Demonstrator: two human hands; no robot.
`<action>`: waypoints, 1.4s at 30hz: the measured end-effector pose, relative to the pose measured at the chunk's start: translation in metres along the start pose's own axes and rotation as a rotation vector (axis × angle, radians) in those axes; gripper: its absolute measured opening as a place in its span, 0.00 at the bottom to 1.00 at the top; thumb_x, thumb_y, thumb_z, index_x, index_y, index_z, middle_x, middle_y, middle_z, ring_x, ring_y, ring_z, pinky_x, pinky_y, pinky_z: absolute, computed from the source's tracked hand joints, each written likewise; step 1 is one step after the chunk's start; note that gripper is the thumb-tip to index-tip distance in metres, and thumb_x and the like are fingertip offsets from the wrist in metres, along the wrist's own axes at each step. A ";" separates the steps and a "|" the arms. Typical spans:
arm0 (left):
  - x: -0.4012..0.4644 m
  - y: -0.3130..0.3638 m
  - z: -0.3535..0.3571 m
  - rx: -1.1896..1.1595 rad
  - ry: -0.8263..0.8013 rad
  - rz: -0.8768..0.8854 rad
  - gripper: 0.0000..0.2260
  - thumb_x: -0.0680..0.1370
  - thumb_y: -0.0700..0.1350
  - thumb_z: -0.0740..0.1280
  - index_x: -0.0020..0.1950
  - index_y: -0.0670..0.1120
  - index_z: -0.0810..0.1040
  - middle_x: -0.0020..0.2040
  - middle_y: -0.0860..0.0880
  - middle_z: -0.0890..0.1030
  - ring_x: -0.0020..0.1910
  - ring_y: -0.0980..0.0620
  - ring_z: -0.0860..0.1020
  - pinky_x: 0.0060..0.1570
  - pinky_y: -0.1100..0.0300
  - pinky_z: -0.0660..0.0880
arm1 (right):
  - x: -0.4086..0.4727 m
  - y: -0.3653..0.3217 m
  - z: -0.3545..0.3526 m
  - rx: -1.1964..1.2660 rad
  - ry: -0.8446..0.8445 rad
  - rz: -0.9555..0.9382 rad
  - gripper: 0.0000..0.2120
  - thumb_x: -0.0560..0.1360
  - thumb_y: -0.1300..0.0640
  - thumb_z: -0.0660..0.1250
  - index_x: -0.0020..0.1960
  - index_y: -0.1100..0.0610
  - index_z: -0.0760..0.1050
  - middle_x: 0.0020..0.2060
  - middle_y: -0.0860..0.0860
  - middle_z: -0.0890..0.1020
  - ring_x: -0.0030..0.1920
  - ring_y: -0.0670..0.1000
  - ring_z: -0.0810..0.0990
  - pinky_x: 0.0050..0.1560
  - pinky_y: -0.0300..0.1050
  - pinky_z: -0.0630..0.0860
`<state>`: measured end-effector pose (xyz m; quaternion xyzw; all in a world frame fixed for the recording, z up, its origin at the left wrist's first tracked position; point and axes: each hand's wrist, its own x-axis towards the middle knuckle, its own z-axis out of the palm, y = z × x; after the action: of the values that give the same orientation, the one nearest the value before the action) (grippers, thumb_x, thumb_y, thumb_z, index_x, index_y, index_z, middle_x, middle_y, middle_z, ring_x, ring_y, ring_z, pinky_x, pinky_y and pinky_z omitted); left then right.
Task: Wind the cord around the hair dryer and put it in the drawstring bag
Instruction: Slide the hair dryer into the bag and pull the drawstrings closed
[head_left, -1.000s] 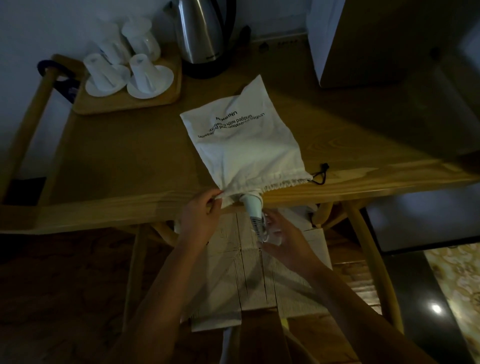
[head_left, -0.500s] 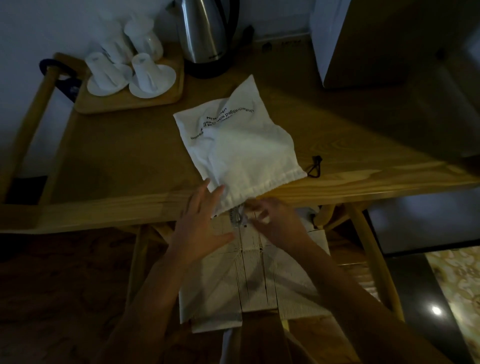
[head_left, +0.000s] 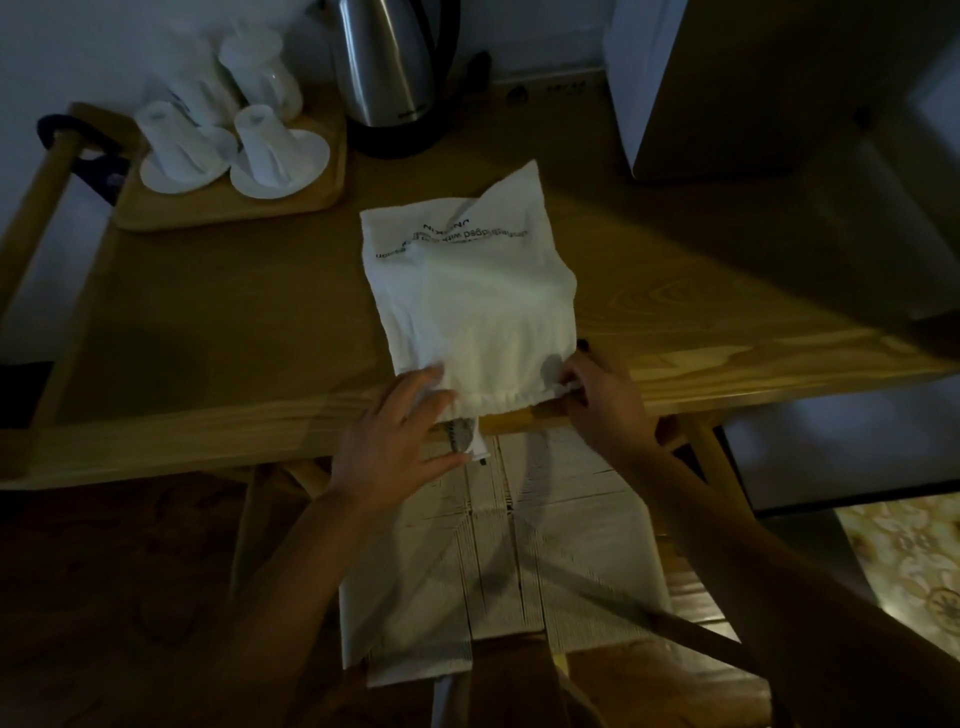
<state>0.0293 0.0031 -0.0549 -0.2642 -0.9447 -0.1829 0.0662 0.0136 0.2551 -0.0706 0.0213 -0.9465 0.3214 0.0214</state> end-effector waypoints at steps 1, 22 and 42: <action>0.002 0.004 0.002 0.011 0.072 -0.009 0.25 0.69 0.61 0.66 0.57 0.45 0.75 0.62 0.45 0.74 0.57 0.48 0.76 0.45 0.56 0.80 | -0.006 -0.002 0.002 0.010 -0.012 -0.033 0.05 0.70 0.66 0.65 0.45 0.59 0.74 0.46 0.55 0.76 0.44 0.52 0.72 0.40 0.47 0.73; 0.060 0.059 0.033 -0.223 0.199 -0.622 0.21 0.64 0.49 0.76 0.52 0.47 0.74 0.53 0.46 0.76 0.51 0.46 0.74 0.40 0.51 0.77 | -0.051 -0.010 -0.053 0.678 0.059 0.334 0.02 0.74 0.63 0.66 0.44 0.61 0.73 0.40 0.62 0.79 0.35 0.55 0.76 0.35 0.48 0.74; 0.038 0.032 -0.019 -0.966 0.213 -0.856 0.03 0.79 0.47 0.61 0.47 0.50 0.73 0.40 0.49 0.79 0.36 0.55 0.79 0.30 0.62 0.77 | -0.008 -0.012 -0.076 0.710 0.271 0.311 0.09 0.72 0.65 0.67 0.50 0.55 0.75 0.44 0.47 0.79 0.39 0.36 0.78 0.32 0.27 0.73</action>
<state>0.0145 0.0390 -0.0195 0.1547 -0.7660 -0.6223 -0.0454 0.0248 0.2924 -0.0032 -0.1583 -0.7573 0.6274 0.0885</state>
